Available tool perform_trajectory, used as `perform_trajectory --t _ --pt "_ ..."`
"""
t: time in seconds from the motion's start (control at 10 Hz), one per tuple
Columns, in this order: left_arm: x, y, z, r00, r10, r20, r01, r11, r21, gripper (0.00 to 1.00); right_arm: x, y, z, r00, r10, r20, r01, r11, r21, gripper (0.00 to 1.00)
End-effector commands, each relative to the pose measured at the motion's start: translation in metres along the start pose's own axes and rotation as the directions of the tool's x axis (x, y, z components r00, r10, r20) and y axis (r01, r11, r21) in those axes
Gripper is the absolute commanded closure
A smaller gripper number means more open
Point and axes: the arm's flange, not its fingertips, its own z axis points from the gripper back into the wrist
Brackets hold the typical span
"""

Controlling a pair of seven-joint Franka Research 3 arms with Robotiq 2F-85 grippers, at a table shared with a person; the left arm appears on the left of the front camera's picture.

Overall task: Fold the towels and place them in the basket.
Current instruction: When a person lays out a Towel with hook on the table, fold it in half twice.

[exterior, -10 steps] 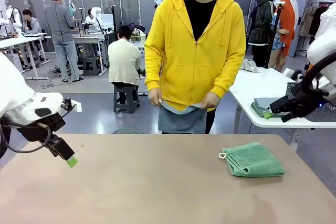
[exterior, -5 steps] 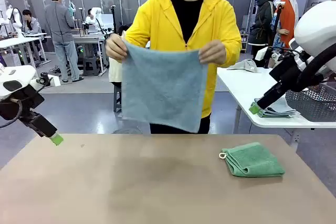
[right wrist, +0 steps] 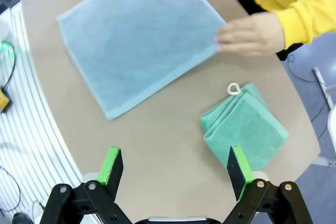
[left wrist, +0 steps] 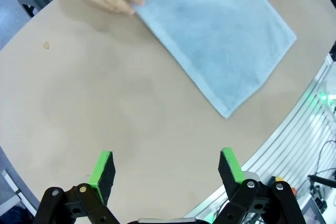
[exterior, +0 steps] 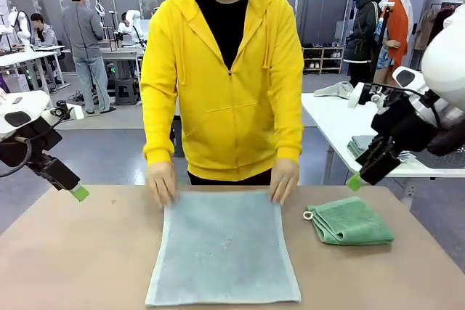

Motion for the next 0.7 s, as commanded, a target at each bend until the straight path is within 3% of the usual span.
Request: perform_trajectory --t 0.0,0.6 --pt "0.0015 -0.0005 -0.0075 1.000 -0.015 0.017 0.015 1.000 -0.017 0.00 -0.0046 0.0147 0.0053 1.000 -0.002 -0.018 0.003 1.000 0.016 0.00" --pt "0.0001 -0.0008 -0.0016 1.000 -0.002 -0.003 0.002 1.000 -0.002 0.00 -0.0030 0.0085 0.0022 1.000 0.014 -0.008 -0.014 1.000 0.010 0.00"
